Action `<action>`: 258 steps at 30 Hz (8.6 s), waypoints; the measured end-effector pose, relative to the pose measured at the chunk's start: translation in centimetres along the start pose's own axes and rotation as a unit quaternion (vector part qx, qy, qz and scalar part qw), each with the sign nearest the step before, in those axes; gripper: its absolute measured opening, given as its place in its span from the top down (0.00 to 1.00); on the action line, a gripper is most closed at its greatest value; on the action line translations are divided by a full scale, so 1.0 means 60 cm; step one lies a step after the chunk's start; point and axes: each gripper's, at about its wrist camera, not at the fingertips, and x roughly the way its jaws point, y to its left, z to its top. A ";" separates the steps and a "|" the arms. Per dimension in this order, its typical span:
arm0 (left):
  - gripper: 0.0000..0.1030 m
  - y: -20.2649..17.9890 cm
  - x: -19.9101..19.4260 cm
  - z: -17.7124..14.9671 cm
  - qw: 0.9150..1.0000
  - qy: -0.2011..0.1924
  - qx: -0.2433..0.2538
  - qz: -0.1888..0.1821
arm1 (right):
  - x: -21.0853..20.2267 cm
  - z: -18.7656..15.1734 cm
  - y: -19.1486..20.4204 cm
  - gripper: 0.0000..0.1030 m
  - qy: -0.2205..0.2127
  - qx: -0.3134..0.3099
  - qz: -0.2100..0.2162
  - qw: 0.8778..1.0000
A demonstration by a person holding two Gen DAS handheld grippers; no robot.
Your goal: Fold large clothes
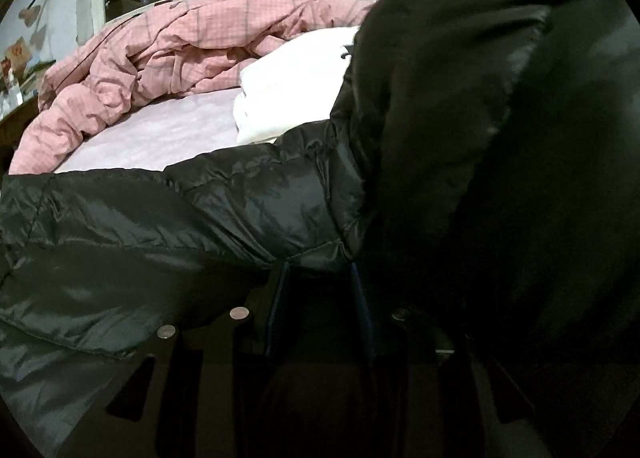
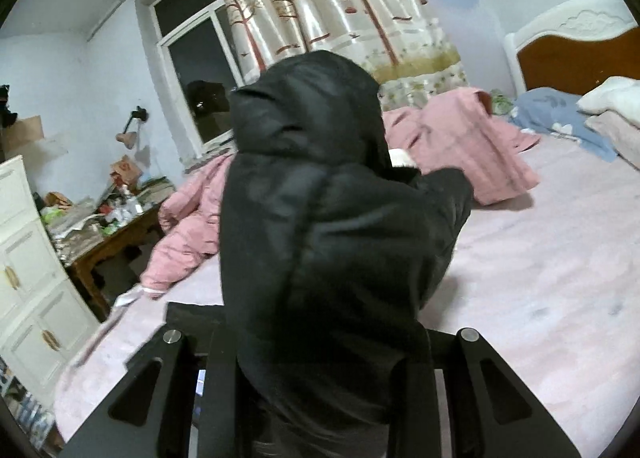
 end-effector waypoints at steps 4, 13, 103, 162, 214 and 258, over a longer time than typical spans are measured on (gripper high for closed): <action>0.73 0.058 -0.065 0.003 0.989 -0.049 -0.106 -0.086 | -0.015 0.004 0.014 0.72 -0.019 -0.012 -0.015 1.000; 0.75 0.003 -0.029 0.079 0.990 0.016 -0.031 -0.133 | -0.023 -0.005 -0.106 0.72 0.002 0.064 -0.019 0.998; 0.99 0.204 -0.317 -0.011 0.993 -0.035 -0.105 -0.036 | 0.029 -0.080 0.141 0.71 0.046 -0.090 0.054 0.993; 0.66 0.365 -0.356 0.009 0.985 -0.079 -0.133 -0.082 | 0.024 -0.275 0.236 0.93 0.109 -0.186 0.164 0.963; 0.81 0.378 -0.087 -0.072 0.984 0.043 -0.157 -0.068 | 0.256 -0.193 0.154 0.86 0.190 -0.186 0.058 0.962; 0.00 0.466 -0.213 -0.194 0.904 0.093 -0.395 -0.135 | 0.200 -0.169 0.011 0.01 0.300 0.030 0.179 0.936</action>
